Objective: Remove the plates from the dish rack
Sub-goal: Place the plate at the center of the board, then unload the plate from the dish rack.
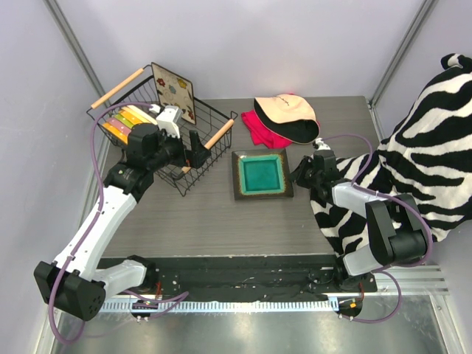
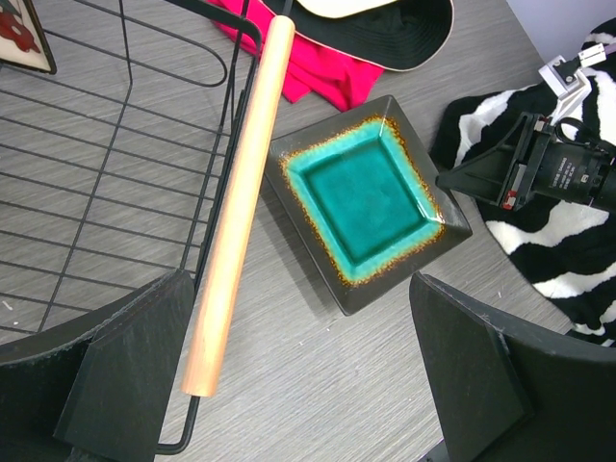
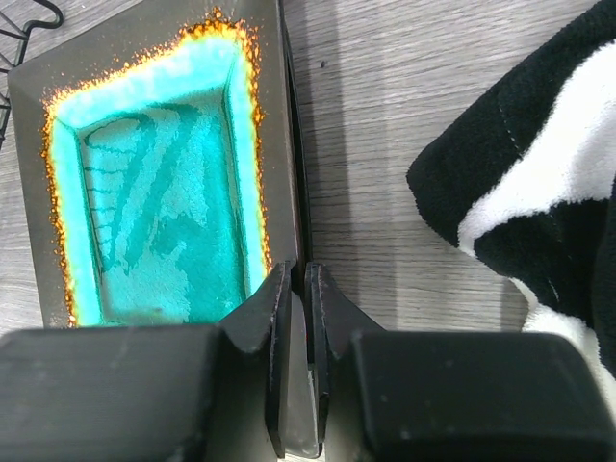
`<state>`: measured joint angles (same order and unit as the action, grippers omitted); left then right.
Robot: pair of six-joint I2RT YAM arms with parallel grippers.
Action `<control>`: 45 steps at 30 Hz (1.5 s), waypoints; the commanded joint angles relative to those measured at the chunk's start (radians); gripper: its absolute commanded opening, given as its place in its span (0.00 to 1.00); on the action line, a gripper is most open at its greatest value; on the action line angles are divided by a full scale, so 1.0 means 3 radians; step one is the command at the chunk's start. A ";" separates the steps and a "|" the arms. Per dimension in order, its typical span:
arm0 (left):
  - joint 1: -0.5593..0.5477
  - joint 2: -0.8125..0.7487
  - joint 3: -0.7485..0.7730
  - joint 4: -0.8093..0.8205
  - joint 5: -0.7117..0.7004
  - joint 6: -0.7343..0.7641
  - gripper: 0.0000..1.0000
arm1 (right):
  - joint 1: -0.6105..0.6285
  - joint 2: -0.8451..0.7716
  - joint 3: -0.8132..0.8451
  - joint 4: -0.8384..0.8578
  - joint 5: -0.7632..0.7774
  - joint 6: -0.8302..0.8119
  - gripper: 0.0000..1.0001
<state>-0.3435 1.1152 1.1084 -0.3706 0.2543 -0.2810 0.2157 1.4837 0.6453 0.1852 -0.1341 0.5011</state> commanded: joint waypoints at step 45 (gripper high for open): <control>0.0767 0.2494 0.2593 0.0371 -0.1001 -0.1395 1.00 | -0.0059 -0.1280 0.0529 0.0180 0.0053 -0.0075 0.75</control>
<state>-0.1238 1.7985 1.7691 -0.2859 -0.0738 -0.6426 0.2070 1.1000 0.8040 0.1940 -0.1097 0.4984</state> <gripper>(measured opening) 0.996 0.752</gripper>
